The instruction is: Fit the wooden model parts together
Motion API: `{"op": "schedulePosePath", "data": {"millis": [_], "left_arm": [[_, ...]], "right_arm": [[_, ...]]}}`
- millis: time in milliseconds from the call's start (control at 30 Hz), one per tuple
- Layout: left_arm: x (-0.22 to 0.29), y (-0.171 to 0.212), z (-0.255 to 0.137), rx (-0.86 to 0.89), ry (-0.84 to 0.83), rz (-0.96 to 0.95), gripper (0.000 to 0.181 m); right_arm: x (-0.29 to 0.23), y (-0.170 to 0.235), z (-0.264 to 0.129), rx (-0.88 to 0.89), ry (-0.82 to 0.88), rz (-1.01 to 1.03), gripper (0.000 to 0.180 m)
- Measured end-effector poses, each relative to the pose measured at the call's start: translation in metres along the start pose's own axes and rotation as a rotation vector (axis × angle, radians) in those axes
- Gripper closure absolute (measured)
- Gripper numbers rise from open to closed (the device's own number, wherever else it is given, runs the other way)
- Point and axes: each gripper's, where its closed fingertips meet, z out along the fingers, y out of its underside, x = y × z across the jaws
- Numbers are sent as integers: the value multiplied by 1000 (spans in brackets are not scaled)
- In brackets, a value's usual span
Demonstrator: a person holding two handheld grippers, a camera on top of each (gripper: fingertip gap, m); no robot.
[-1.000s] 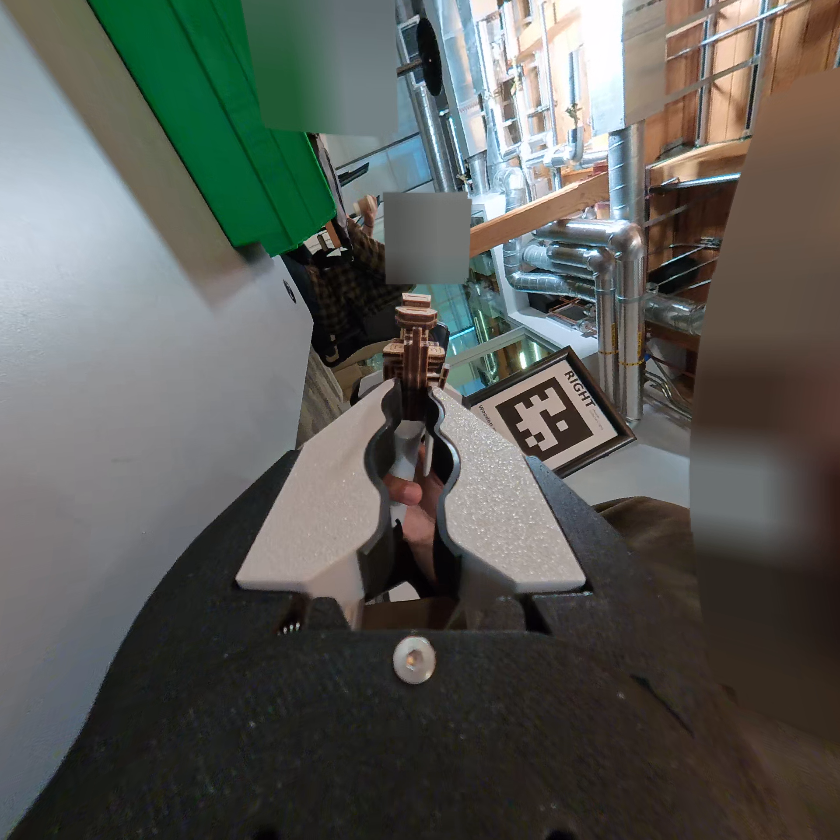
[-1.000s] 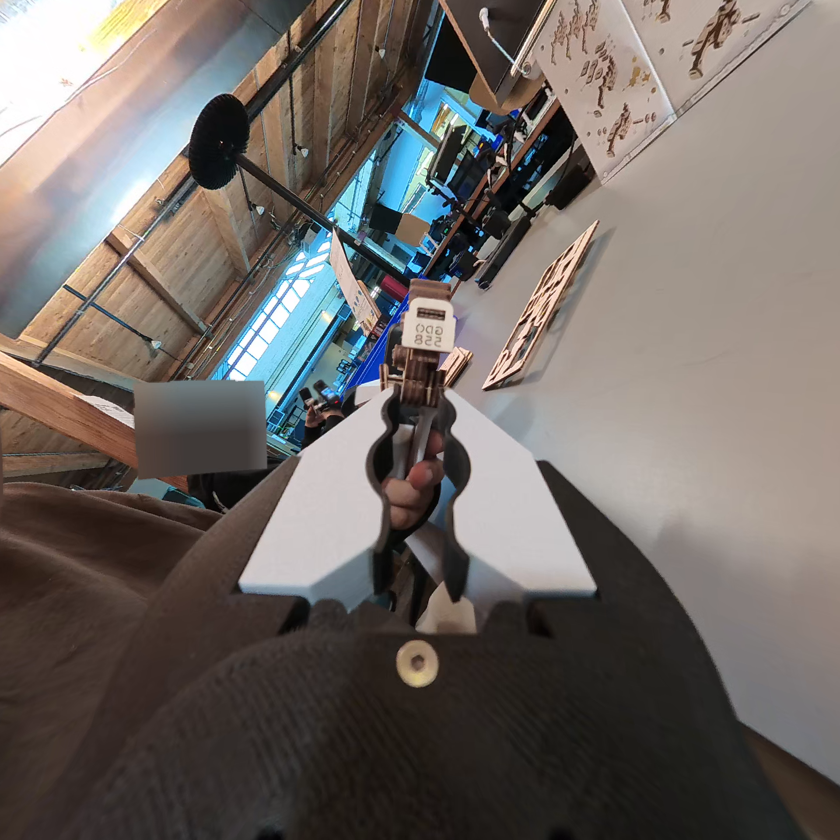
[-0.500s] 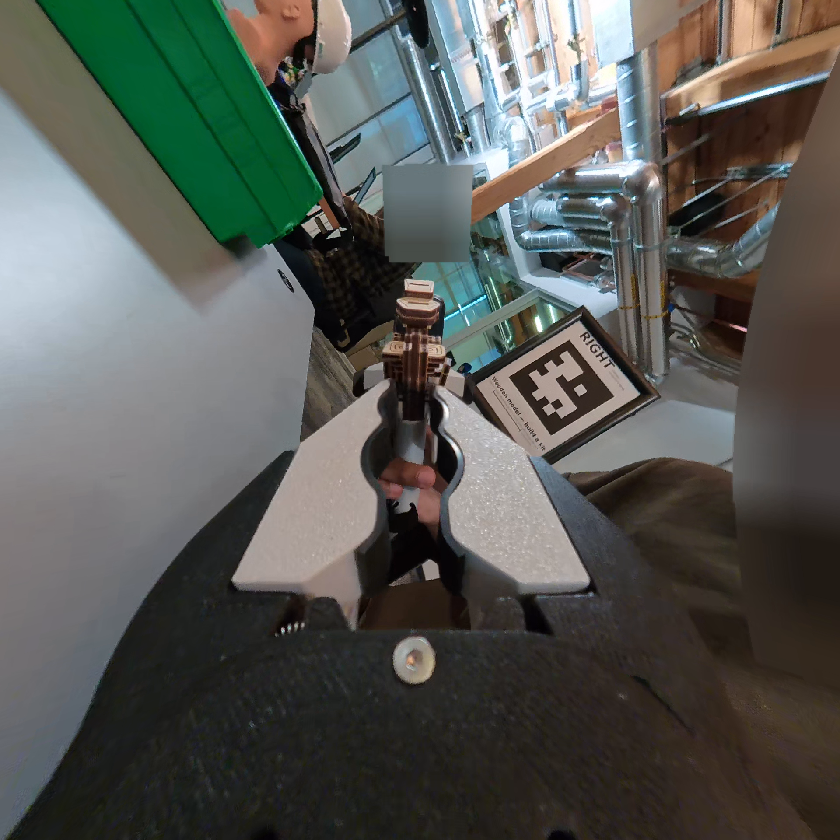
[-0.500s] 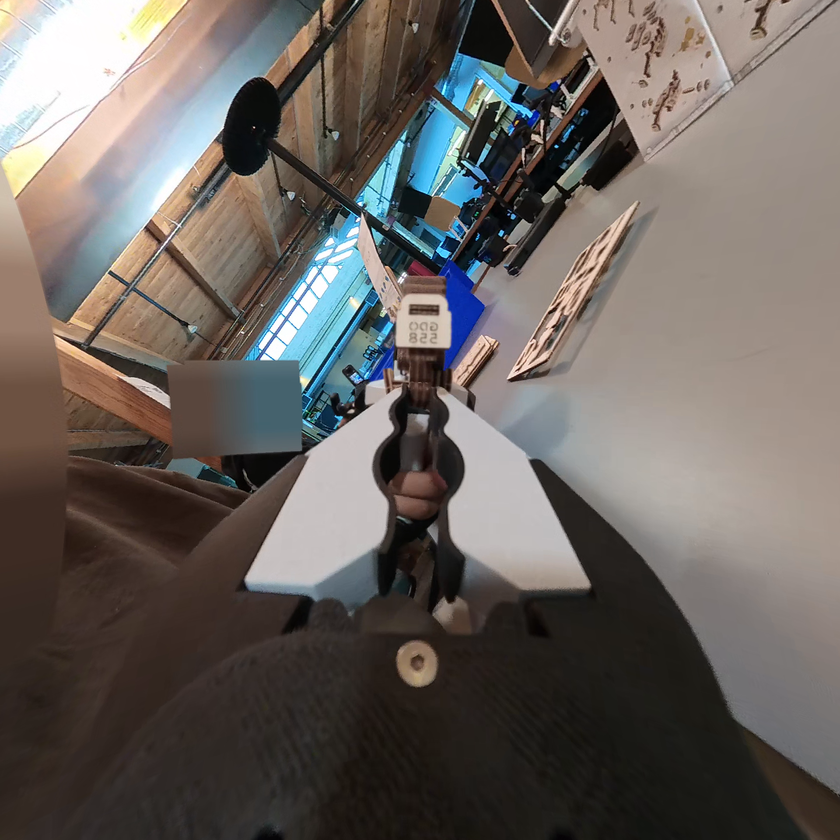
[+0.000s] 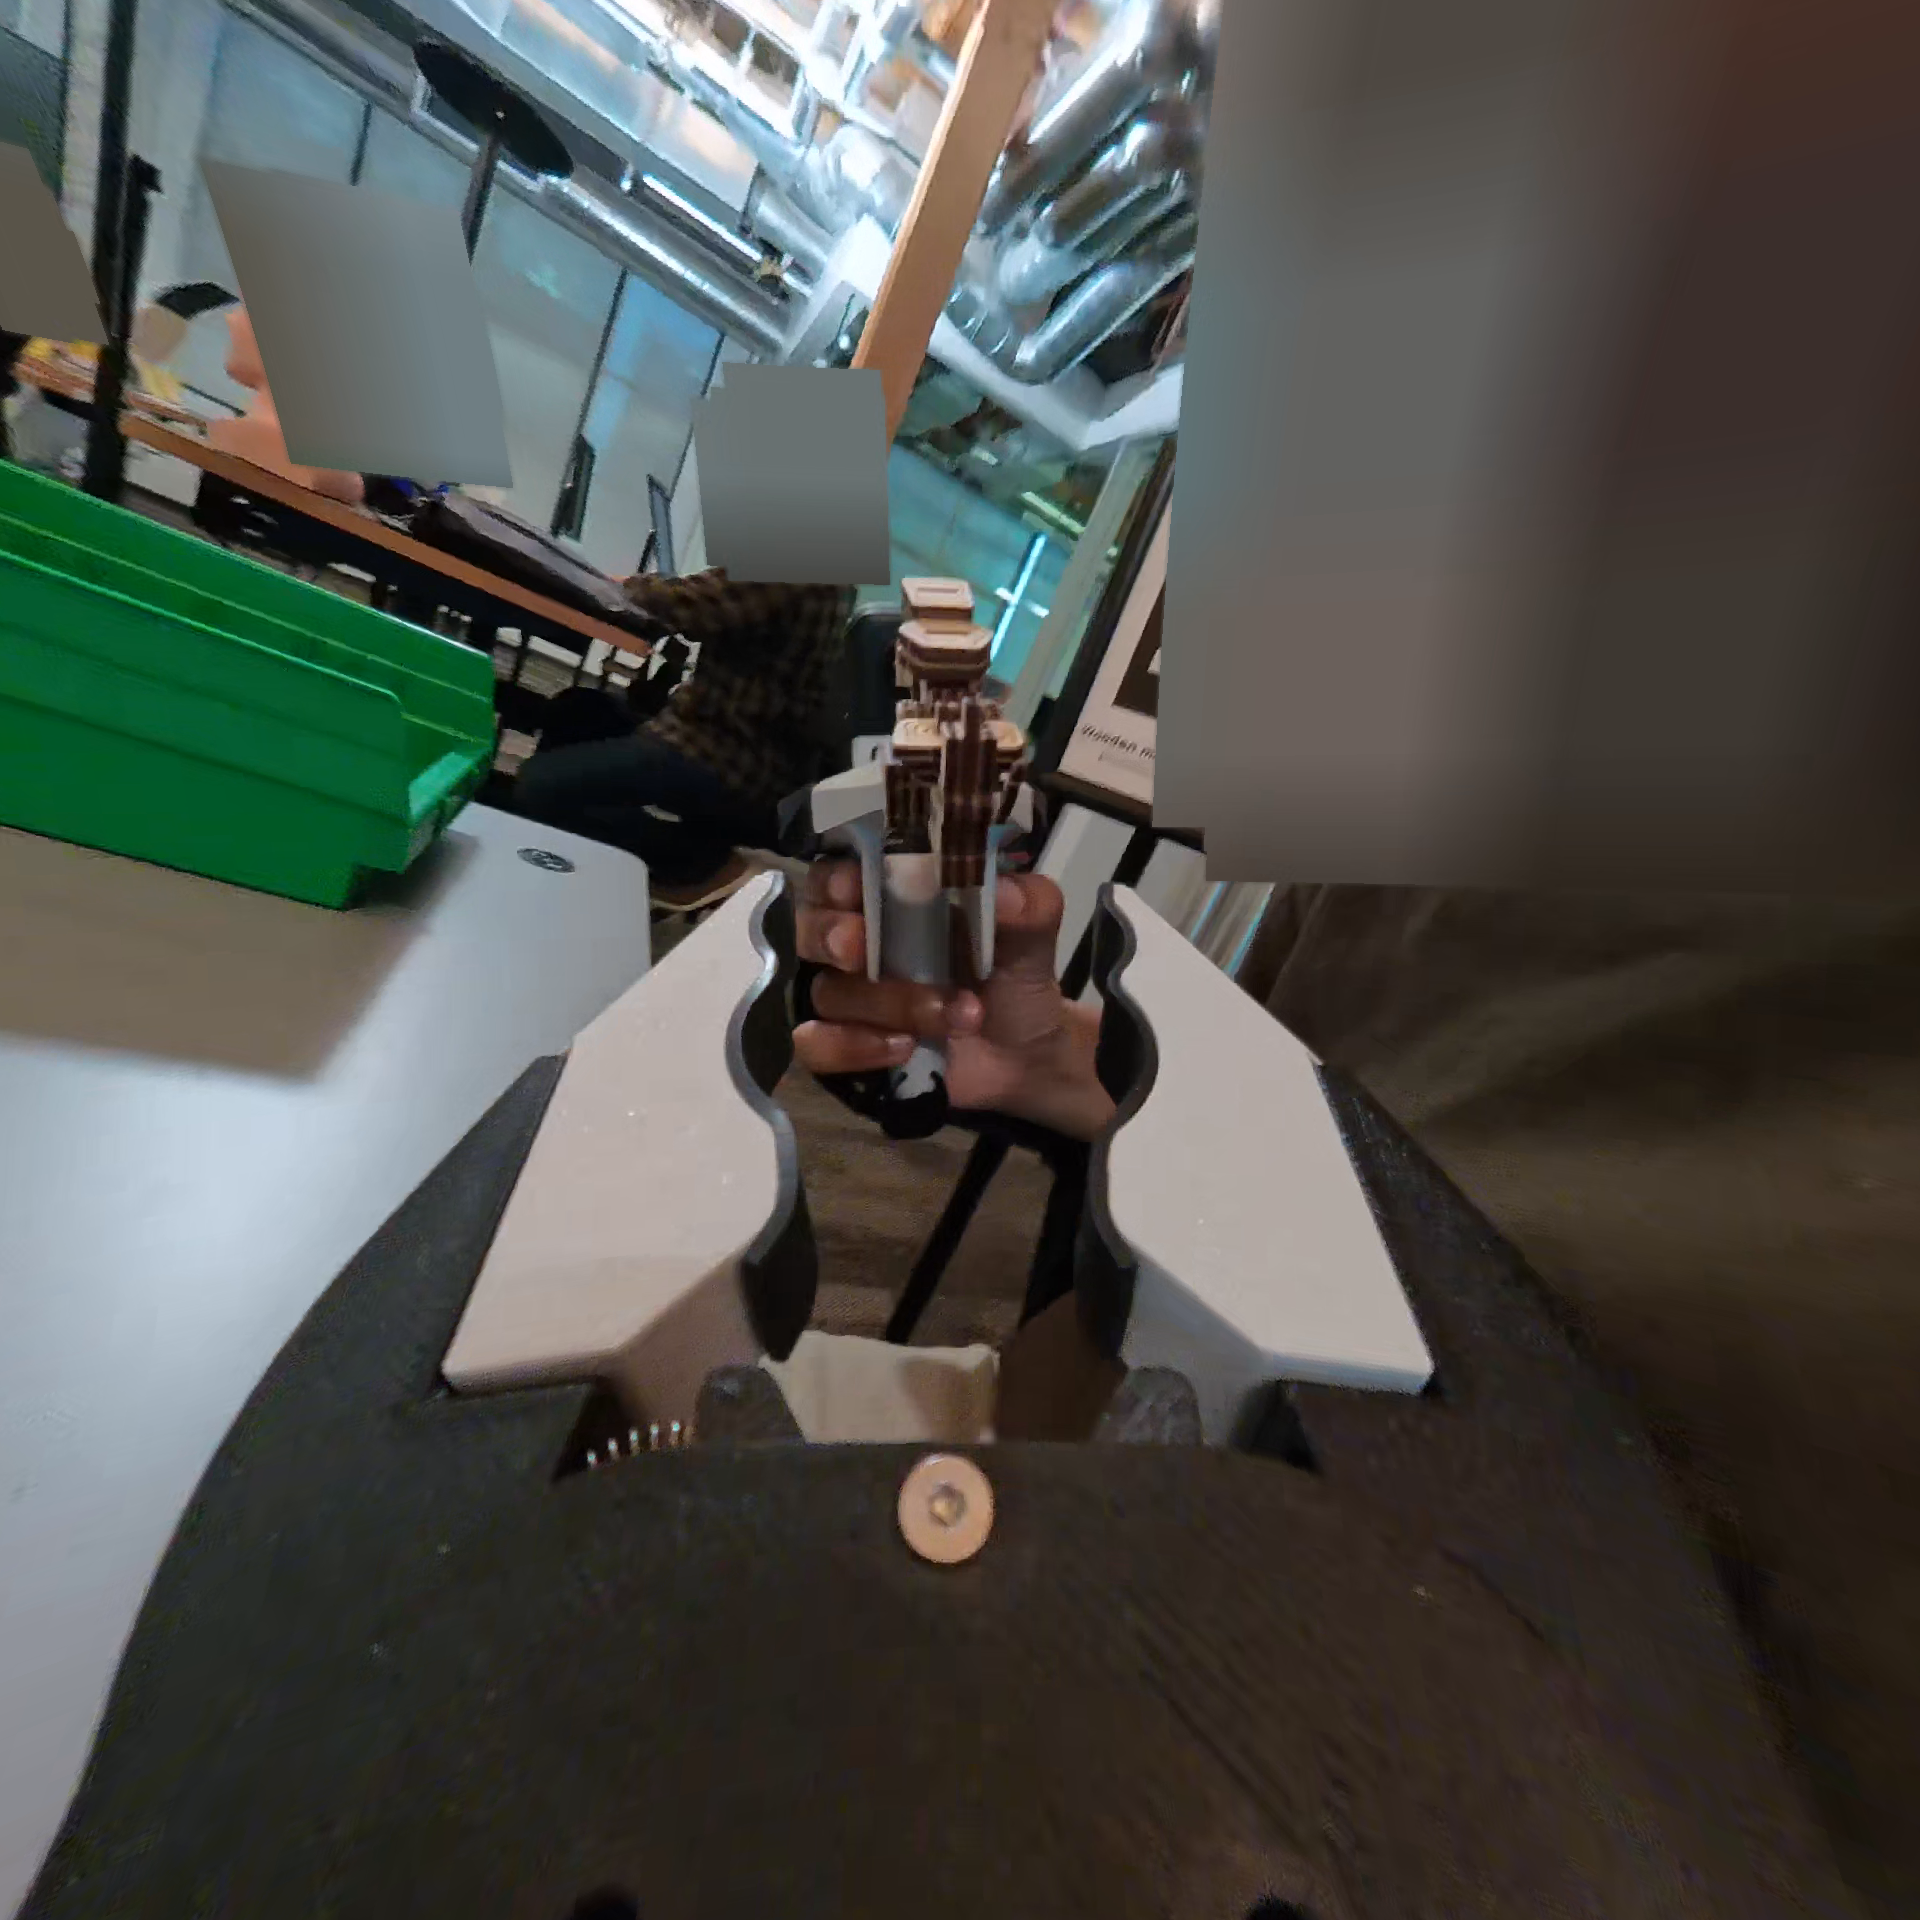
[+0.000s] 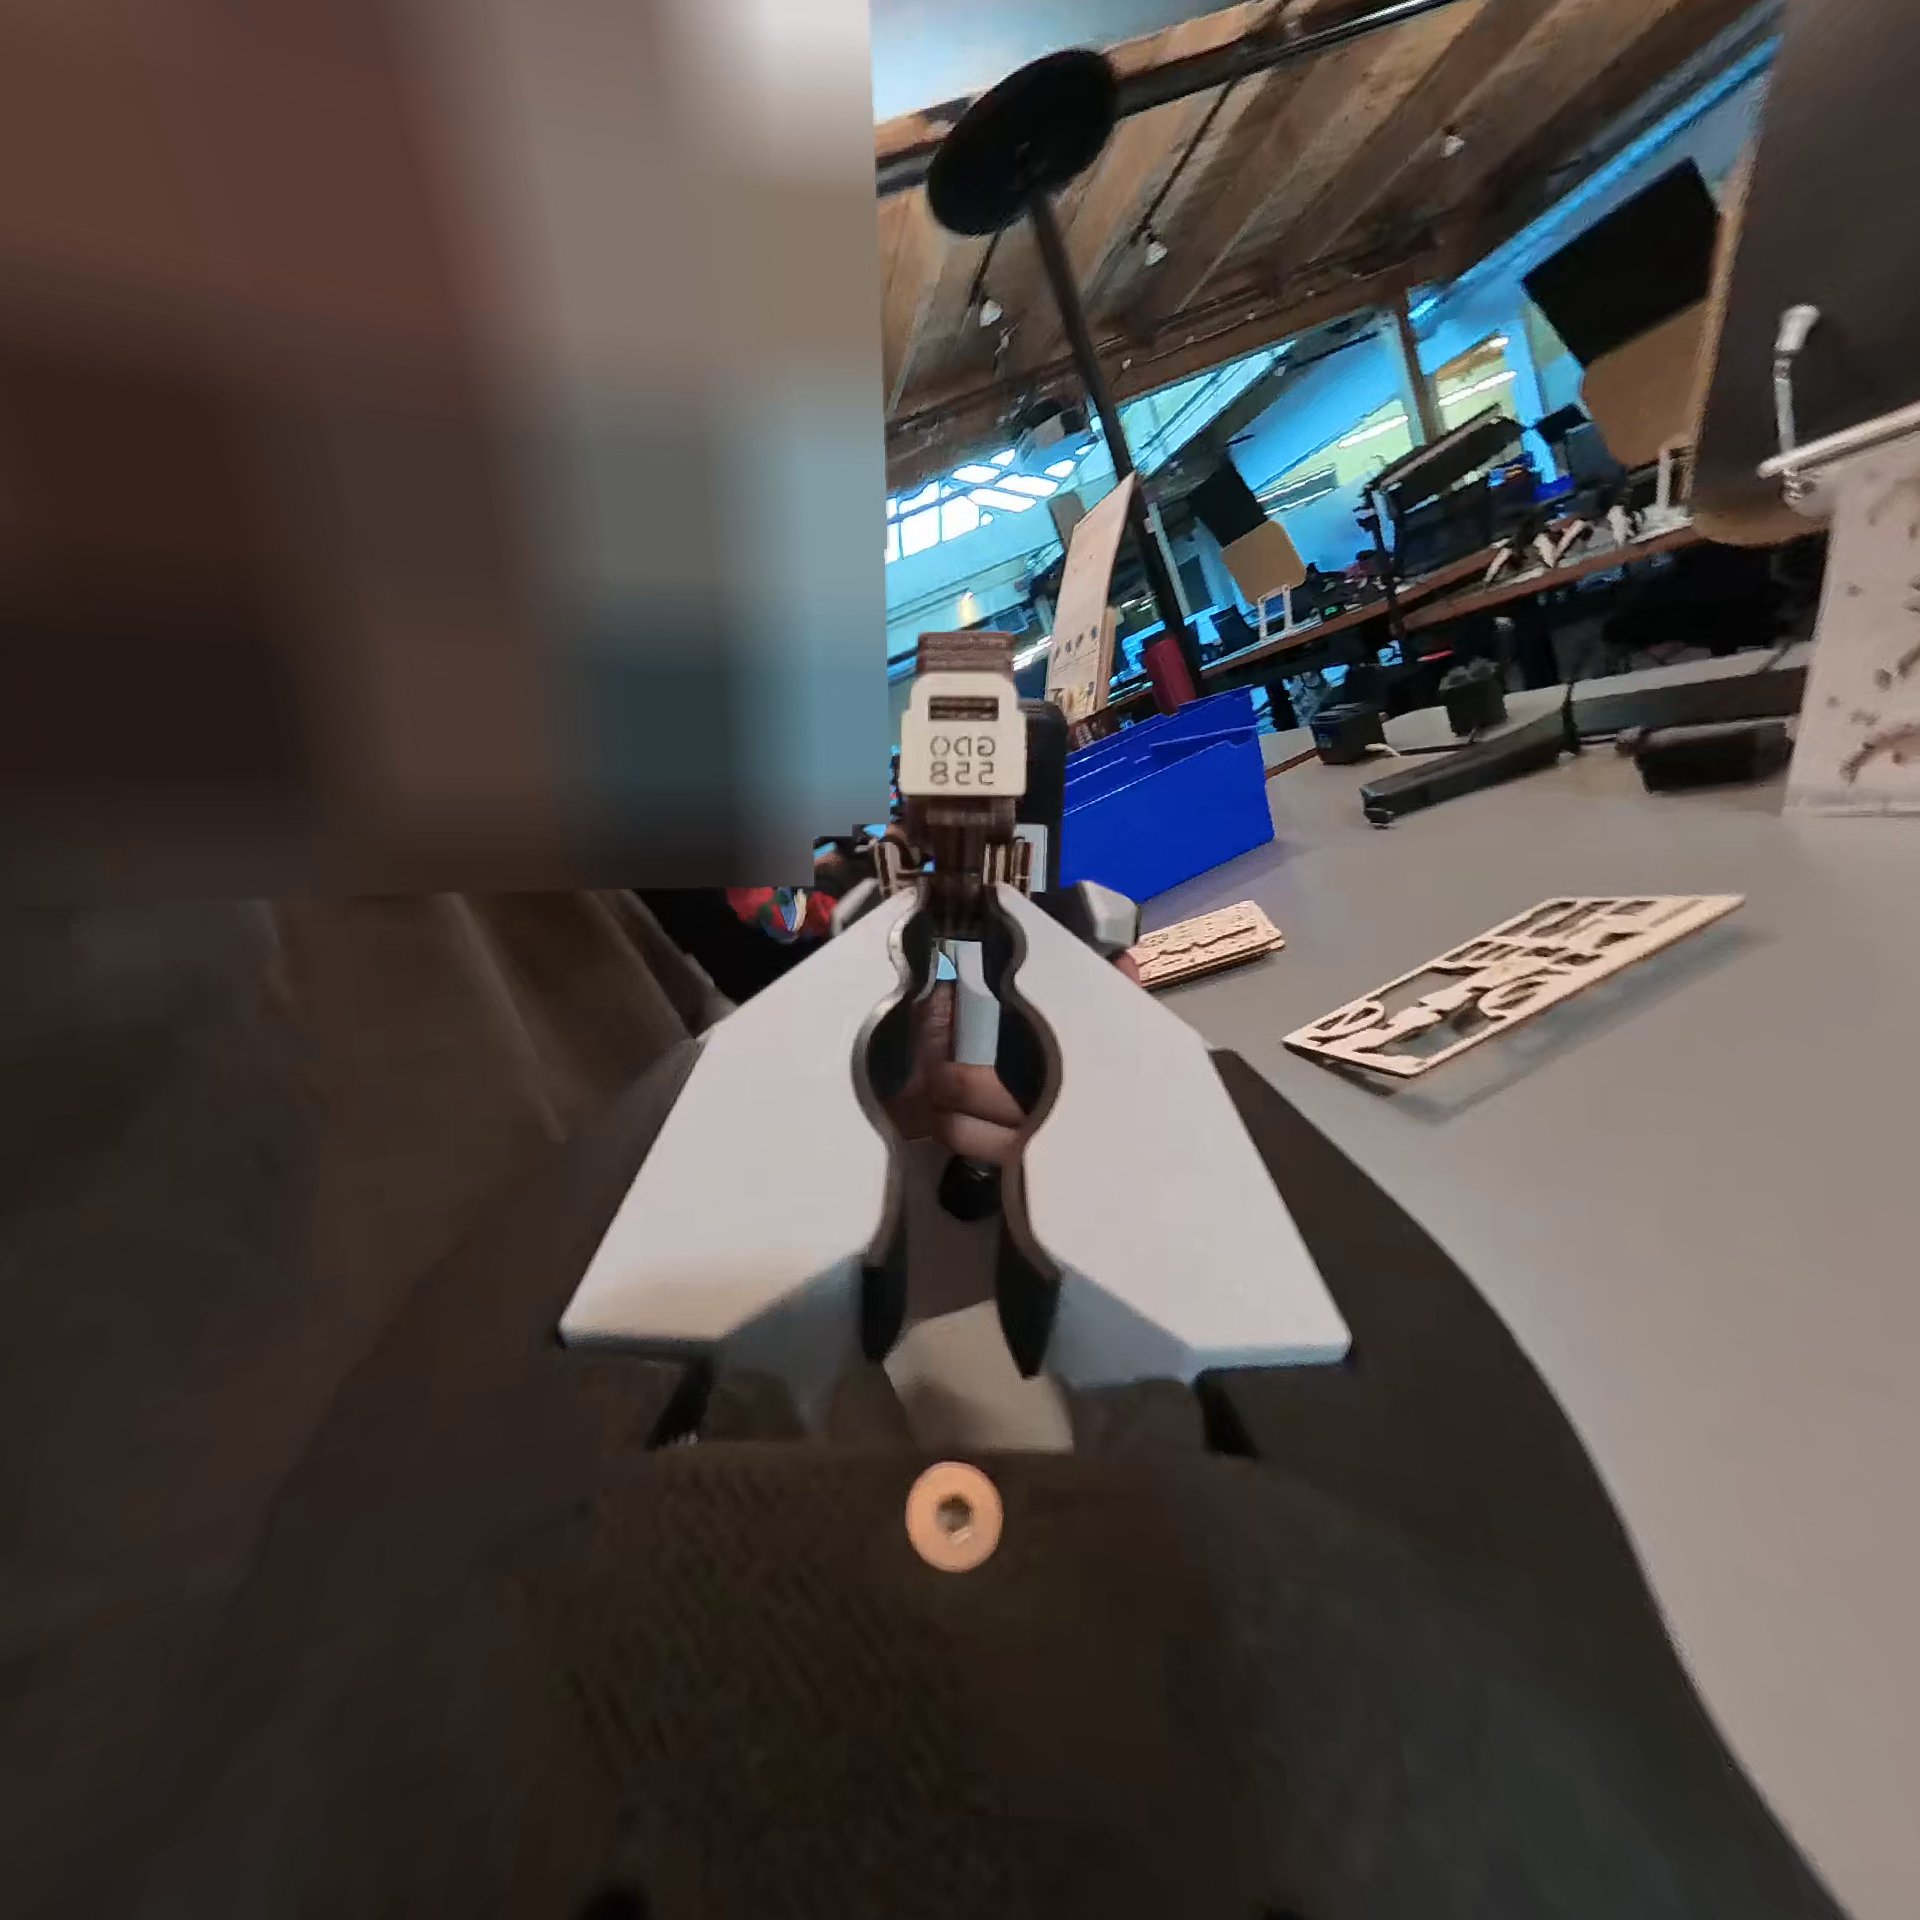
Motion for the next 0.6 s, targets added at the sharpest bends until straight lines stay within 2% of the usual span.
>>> {"op": "schedulePosePath", "data": {"millis": [233, 367, 600], "left_arm": [[10, -2, 3, 36, 20, 9, 133], [10, -1, 2, 38, 8, 43, 149], [7, 3, 3, 8, 11, 40, 153]], "right_arm": [[-15, 6, 7, -33, -91, -30, 173], [-17, 9, 9, -49, -120, -28, 173], [-9, 12, 7, -72, -193, 63, 172]]}}
